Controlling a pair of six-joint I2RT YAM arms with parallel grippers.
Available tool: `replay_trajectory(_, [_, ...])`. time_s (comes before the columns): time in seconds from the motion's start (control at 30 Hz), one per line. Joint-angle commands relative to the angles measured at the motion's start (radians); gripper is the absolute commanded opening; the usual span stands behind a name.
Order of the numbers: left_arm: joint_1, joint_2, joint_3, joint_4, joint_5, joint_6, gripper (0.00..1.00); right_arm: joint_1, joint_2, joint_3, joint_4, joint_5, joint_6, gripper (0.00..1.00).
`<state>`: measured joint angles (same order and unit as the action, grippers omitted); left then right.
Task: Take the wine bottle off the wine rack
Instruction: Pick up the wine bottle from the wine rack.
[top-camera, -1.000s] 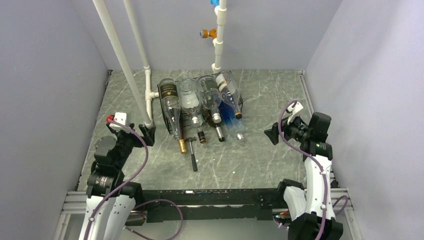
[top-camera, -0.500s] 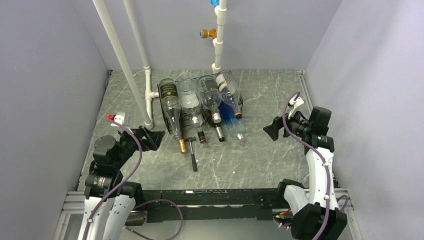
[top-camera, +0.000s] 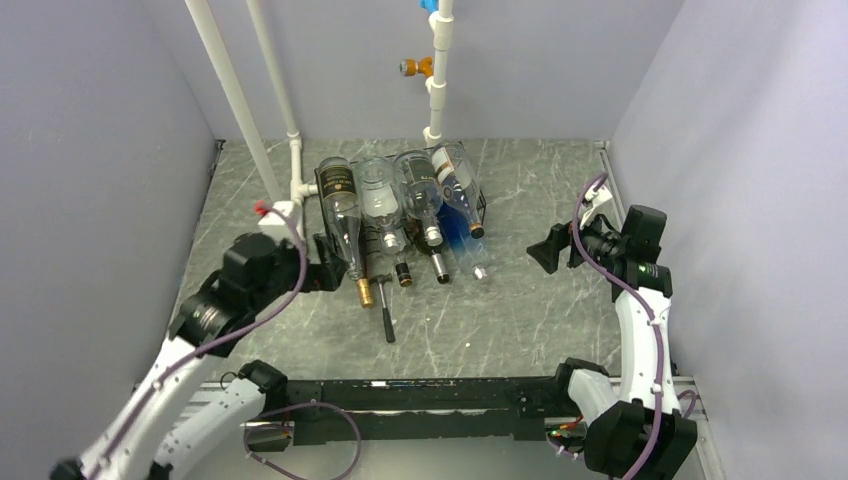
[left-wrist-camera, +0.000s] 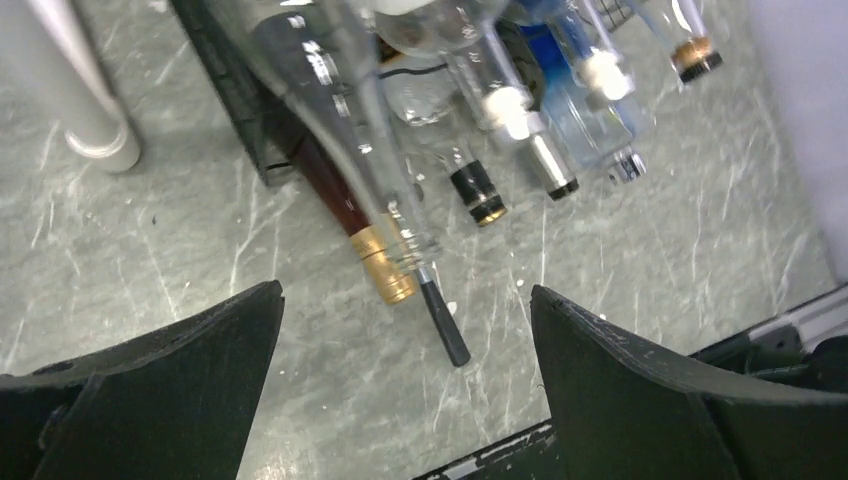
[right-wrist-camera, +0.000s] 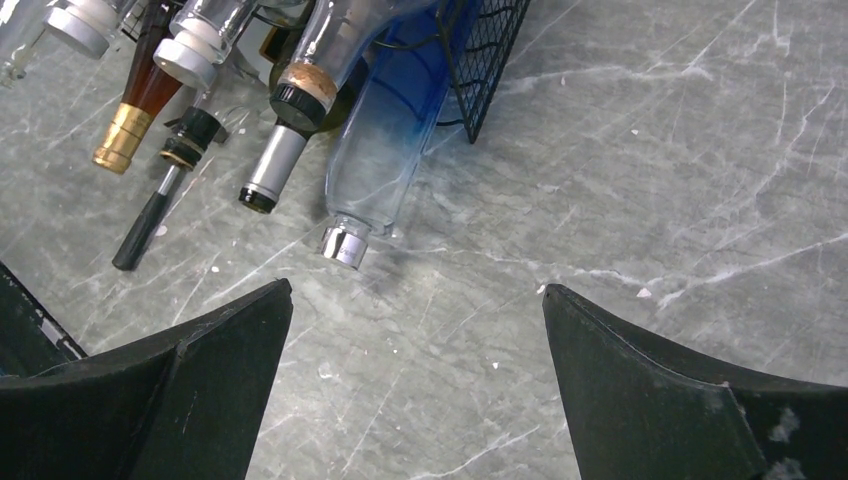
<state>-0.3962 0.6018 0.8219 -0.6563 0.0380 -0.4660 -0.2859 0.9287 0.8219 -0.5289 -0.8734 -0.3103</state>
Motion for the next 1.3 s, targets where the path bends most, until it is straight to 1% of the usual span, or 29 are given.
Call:
replay_trajectory(0.0, [-0.257, 0.165, 0.185, -0.072, -0.364, 0.012, 0.99, 0.003, -0.011, 0.0, 0.023, 0.008, 0.002, 1.0])
replay_trajectory(0.1, [-0.32, 0.247, 0.216, -0.048, -0.446, -0.024, 0.99, 0.002, -0.024, -0.01, 0.027, 0.019, 0.001, 1.0])
replay_trajectory(0.2, [-0.337, 0.319, 0.235, -0.036, -0.532, -0.144, 0.99, 0.003, -0.034, -0.017, 0.03, 0.026, 0.0, 1.0])
replay_trajectory(0.3, [-0.356, 0.384, 0.275, -0.081, -0.628, -0.262, 0.99, 0.003, -0.033, -0.021, 0.03, 0.028, -0.001, 1.0])
replay_trajectory(0.33, [-0.358, 0.401, 0.283, -0.089, -0.656, -0.298, 0.98, 0.003, -0.033, -0.022, 0.03, 0.027, -0.001, 1.0])
replay_trajectory(0.4, [-0.357, 0.429, 0.296, -0.099, -0.686, -0.337, 0.92, 0.002, -0.034, -0.022, 0.03, 0.029, -0.001, 1.0])
replay_trajectory(0.5, [-0.359, 0.459, 0.295, -0.099, -0.707, -0.374, 0.89, 0.002, -0.037, -0.023, 0.032, 0.031, 0.0, 1.0])
replay_trajectory(0.7, [-0.358, 0.501, 0.249, -0.03, -0.681, -0.366, 0.89, 0.003, -0.038, -0.025, 0.035, 0.031, 0.002, 1.0])
replay_trajectory(0.93, [-0.353, 0.54, 0.195, 0.057, -0.672, -0.3, 0.89, 0.003, -0.043, -0.027, 0.035, 0.03, 0.004, 1.0])
replay_trajectory(1.17, [-0.338, 0.579, 0.114, 0.201, -0.661, -0.252, 0.87, 0.002, -0.048, -0.03, 0.037, 0.029, 0.004, 1.0])
replay_trajectory(1.27, [-0.326, 0.593, 0.095, 0.224, -0.668, -0.255, 0.86, 0.003, -0.049, -0.031, 0.037, 0.031, 0.004, 1.0])
